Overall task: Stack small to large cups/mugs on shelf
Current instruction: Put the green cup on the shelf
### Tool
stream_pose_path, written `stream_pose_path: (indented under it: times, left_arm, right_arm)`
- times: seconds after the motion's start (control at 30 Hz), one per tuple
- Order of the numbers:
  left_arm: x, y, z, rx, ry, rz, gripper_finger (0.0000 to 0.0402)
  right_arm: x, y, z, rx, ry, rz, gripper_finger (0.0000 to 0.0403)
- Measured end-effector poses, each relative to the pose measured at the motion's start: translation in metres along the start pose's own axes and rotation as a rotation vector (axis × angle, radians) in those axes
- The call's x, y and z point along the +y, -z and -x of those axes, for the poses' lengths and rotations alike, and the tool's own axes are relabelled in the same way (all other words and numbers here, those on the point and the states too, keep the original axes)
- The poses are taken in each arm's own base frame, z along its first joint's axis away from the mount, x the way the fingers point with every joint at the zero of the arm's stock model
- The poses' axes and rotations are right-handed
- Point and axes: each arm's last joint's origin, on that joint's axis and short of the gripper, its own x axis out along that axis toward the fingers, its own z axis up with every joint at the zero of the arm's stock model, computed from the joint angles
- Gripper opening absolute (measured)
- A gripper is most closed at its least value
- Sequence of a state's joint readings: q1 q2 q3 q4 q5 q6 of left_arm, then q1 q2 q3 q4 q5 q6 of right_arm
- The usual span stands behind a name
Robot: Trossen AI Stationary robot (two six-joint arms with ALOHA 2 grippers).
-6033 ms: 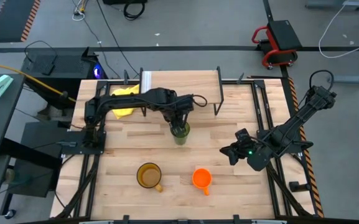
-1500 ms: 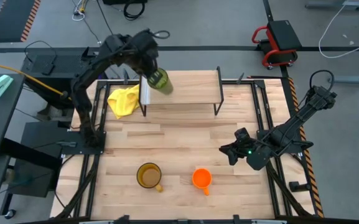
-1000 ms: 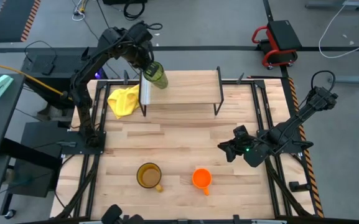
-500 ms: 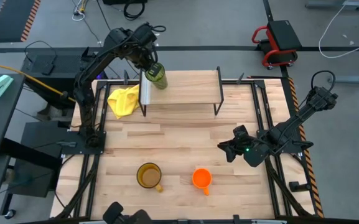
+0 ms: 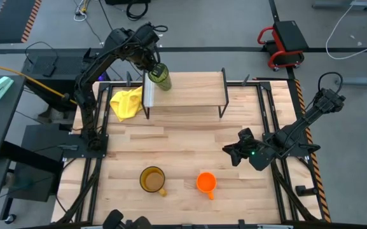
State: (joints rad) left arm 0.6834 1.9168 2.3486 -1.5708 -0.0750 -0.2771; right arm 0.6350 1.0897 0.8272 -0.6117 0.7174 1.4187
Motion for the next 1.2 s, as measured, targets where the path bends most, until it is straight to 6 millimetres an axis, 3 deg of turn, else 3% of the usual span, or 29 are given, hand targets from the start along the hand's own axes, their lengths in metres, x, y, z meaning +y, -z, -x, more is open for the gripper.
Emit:
stream_pose_path:
  times: [1.03,1.2]
  left_arm:
    - [-0.0006,0.0004,0.0008,-0.001,0.003,0.017,0.0012]
    - [0.0009,0.0031,0.0086,-0.019,0.005,0.000,0.0012]
  right_arm:
    - [0.0000,0.0000,0.0001,0.001,0.000,0.058,0.0094]
    - [0.0000,0.0003,0.0001,0.011,-0.002,0.065,0.0094]
